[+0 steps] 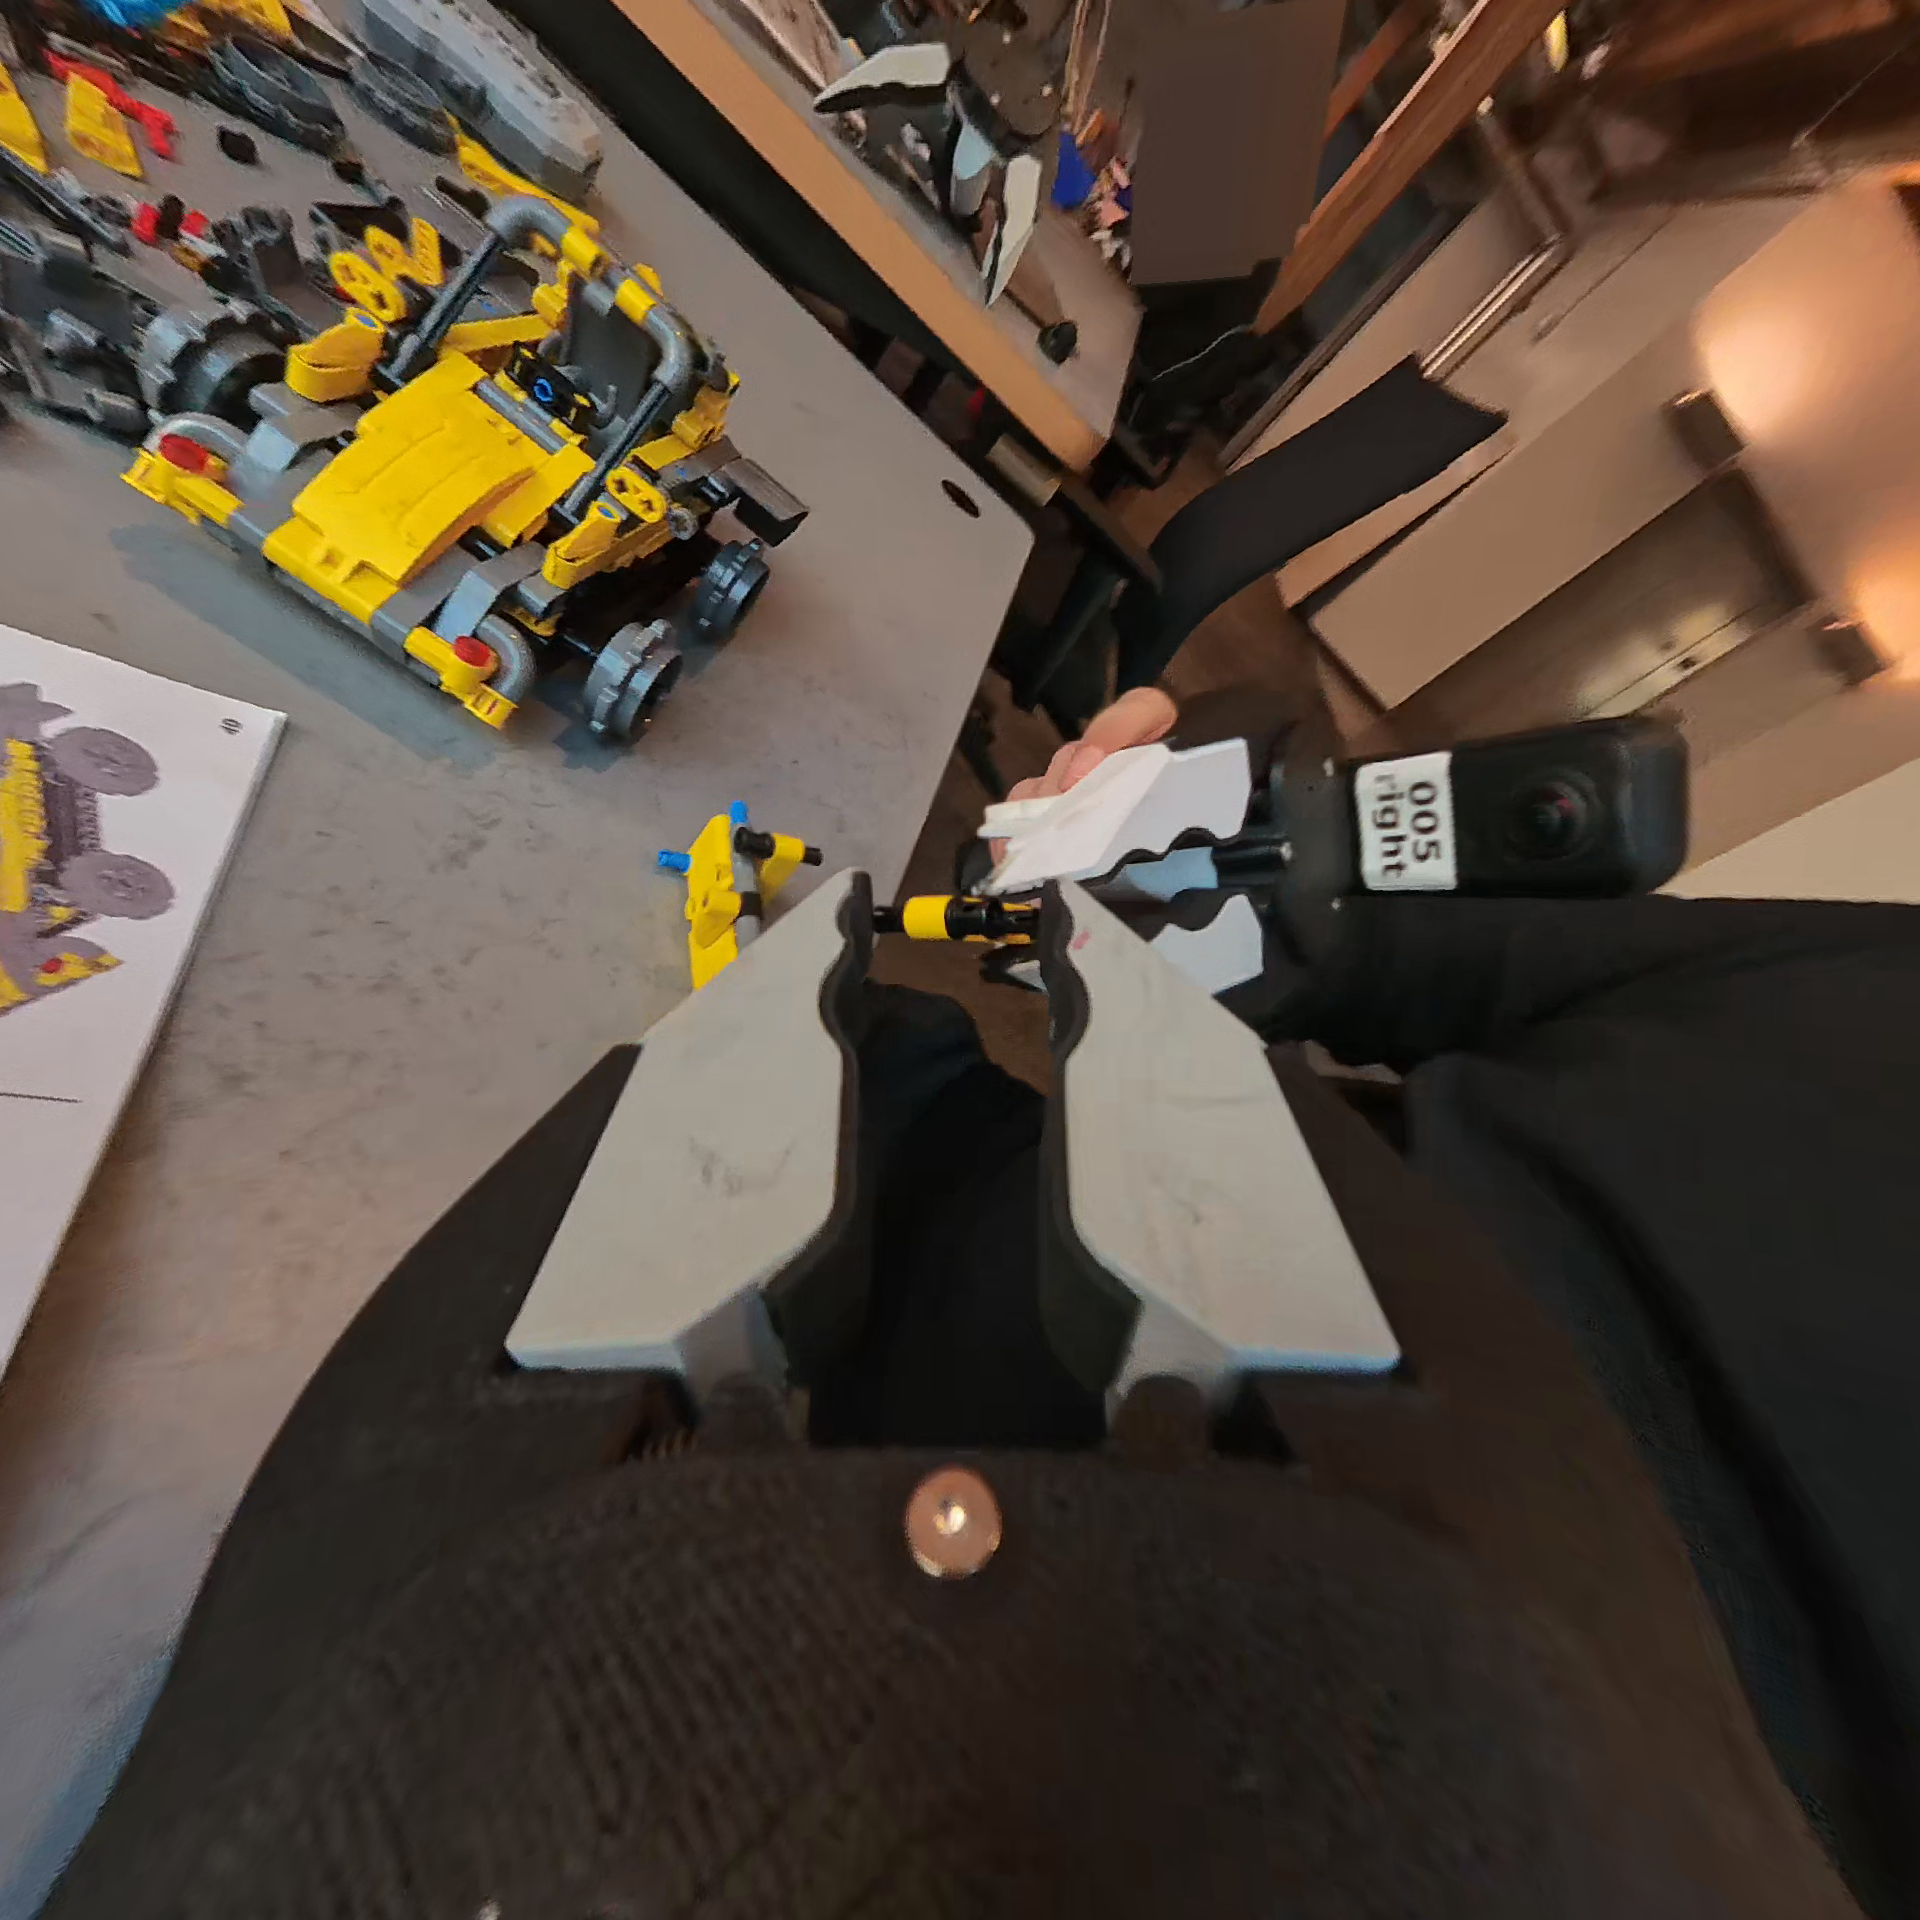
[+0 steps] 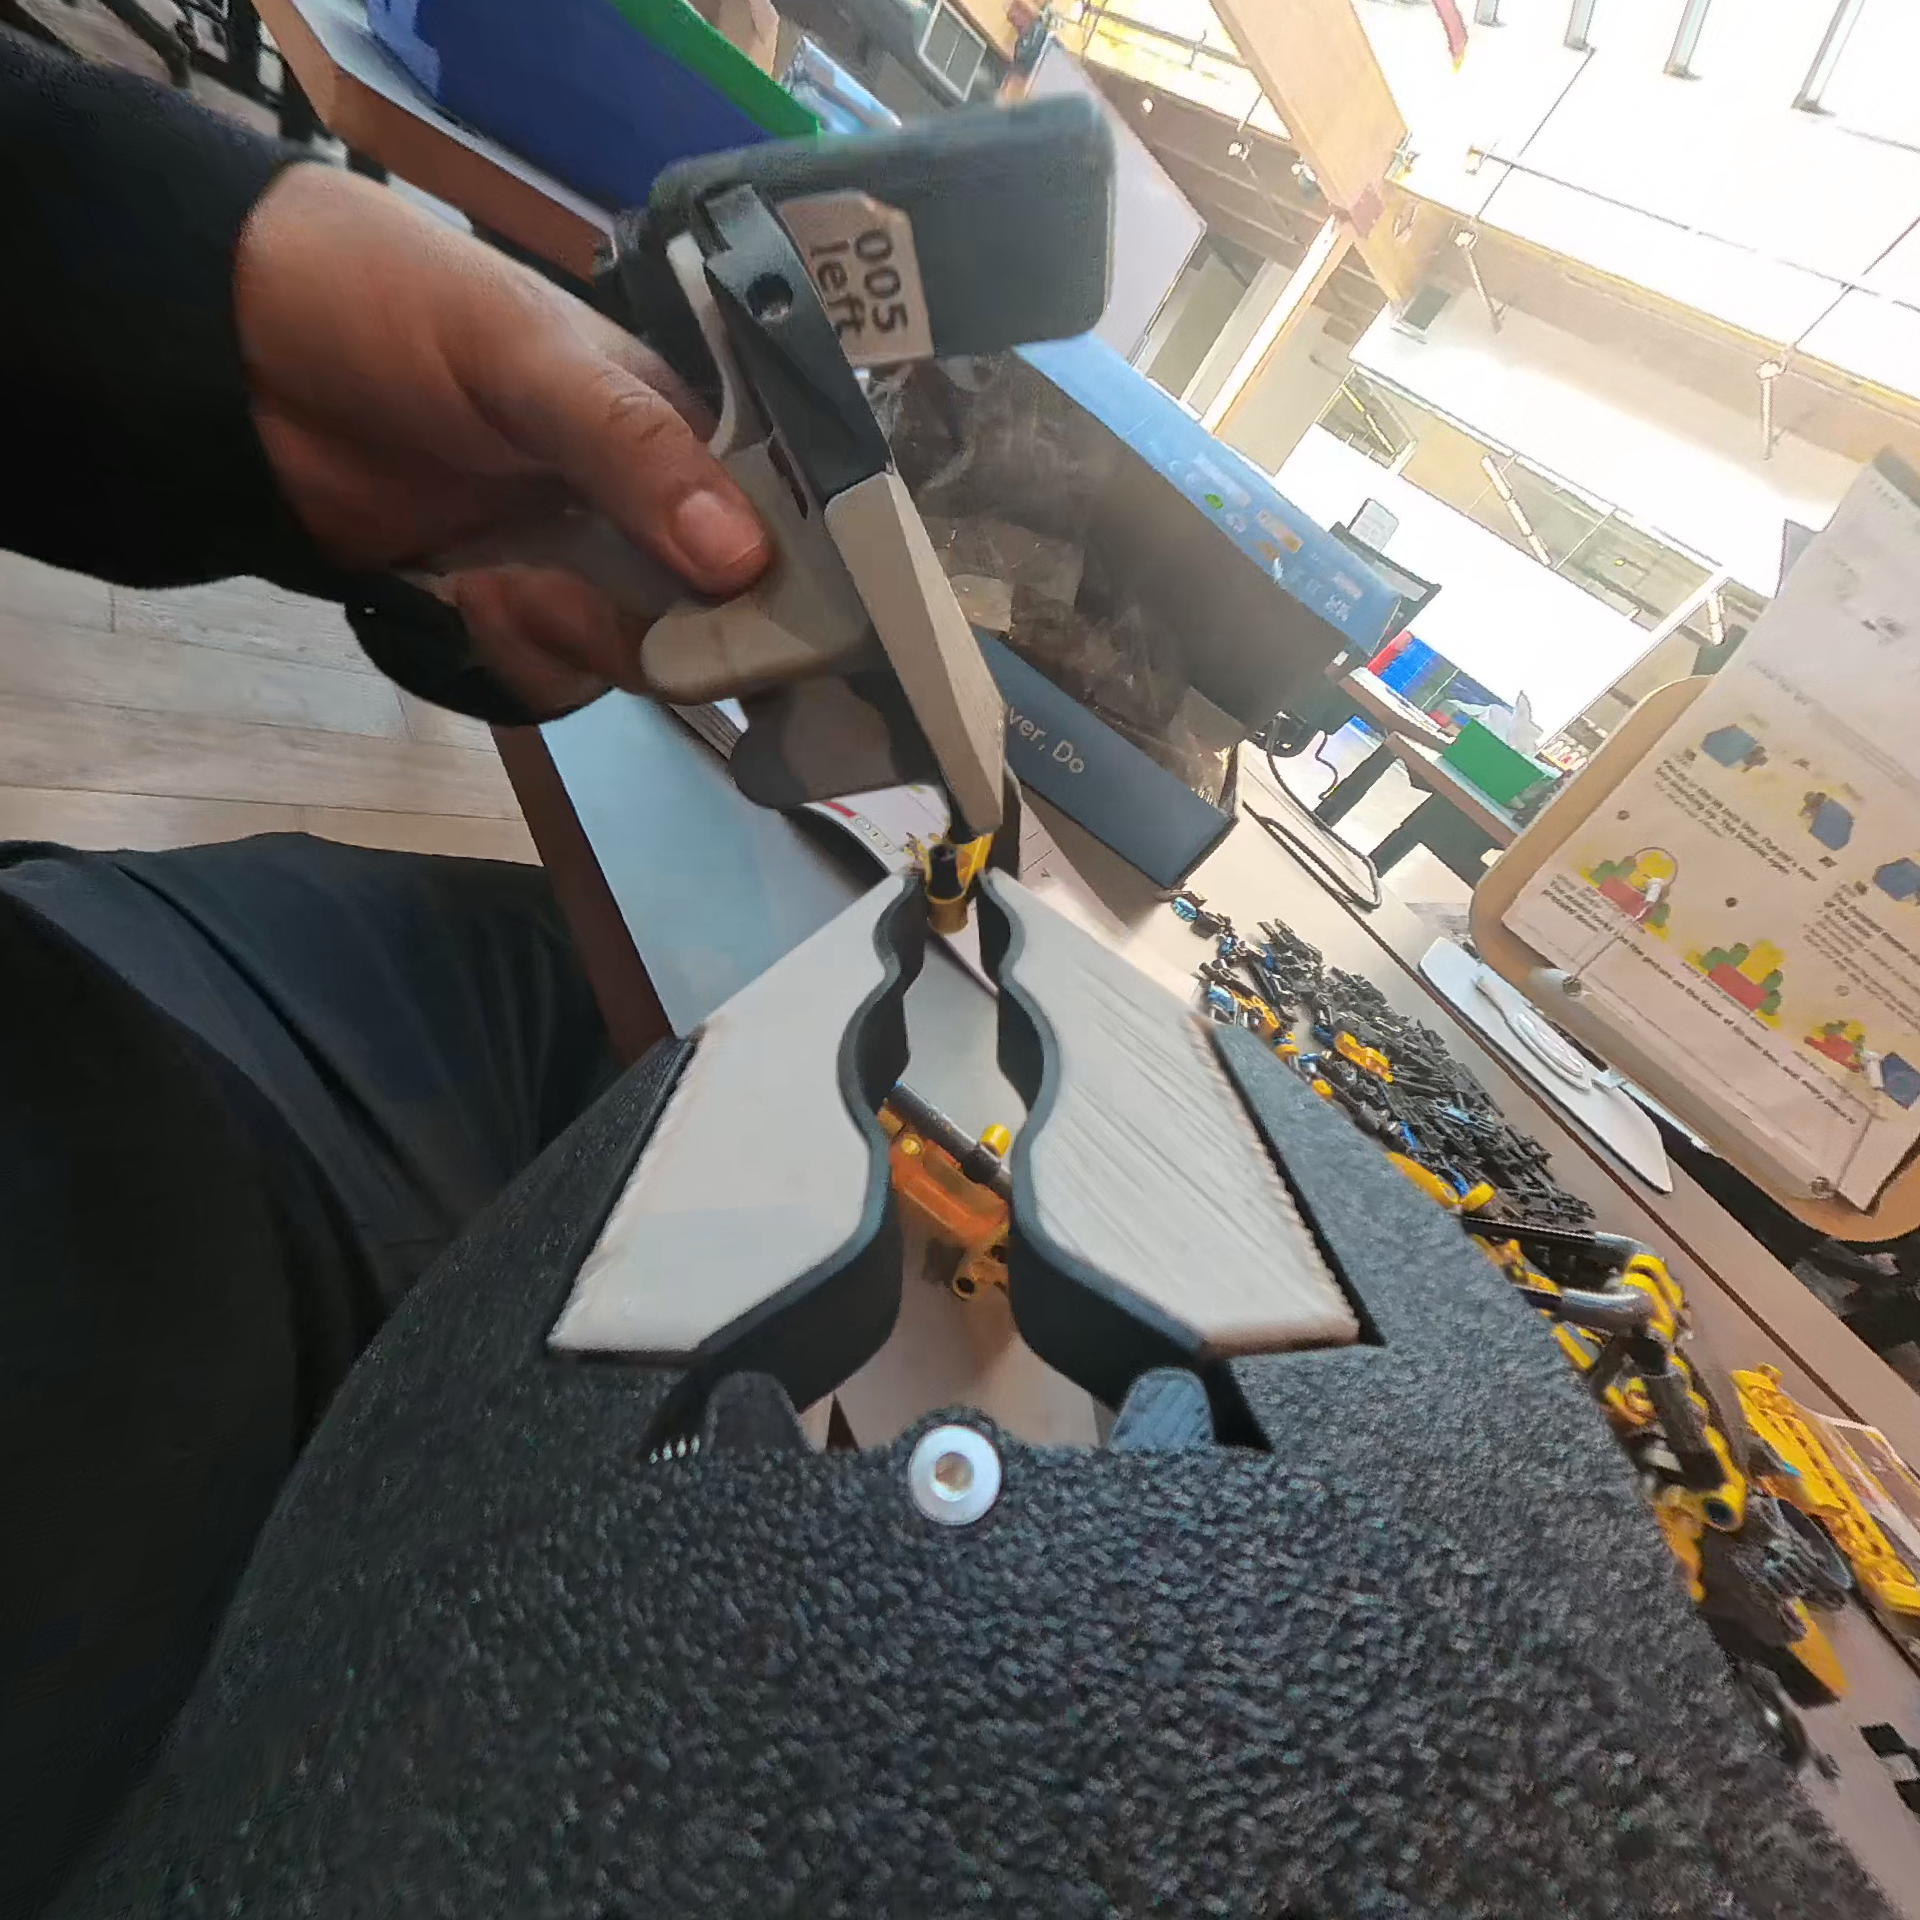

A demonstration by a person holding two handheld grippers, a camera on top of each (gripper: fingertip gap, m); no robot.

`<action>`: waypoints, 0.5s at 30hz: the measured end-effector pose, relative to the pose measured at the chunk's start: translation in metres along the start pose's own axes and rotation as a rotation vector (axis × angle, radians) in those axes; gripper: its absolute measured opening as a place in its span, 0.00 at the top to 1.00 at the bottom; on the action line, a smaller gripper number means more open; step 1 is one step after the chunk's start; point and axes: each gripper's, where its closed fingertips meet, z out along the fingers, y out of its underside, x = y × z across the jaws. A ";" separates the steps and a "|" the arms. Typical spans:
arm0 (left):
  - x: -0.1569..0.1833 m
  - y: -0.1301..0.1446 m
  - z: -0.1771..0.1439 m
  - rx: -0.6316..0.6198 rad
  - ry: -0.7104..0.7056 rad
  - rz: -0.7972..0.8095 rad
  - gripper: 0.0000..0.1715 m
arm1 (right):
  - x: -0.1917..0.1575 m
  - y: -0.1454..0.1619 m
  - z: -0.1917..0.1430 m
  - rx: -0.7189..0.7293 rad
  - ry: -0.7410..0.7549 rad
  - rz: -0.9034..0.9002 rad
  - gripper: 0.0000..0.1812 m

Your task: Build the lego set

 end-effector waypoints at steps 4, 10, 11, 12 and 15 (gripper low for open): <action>-0.003 0.000 -0.003 -0.037 -0.088 0.105 0.83 | -0.004 0.008 0.005 -0.023 -0.025 0.019 0.94; -0.002 -0.007 -0.009 -0.046 -0.152 0.213 0.83 | -0.005 0.009 0.002 -0.010 -0.064 0.062 0.94; -0.002 -0.007 -0.010 -0.053 -0.164 0.238 0.83 | -0.004 0.007 0.001 0.001 -0.070 0.077 0.94; -0.003 -0.007 -0.011 -0.062 -0.176 0.262 0.83 | -0.002 0.006 -0.002 0.011 -0.080 0.096 0.94; -0.005 -0.008 -0.012 -0.081 -0.241 0.359 0.83 | 0.005 -0.010 -0.013 0.098 -0.112 0.174 0.94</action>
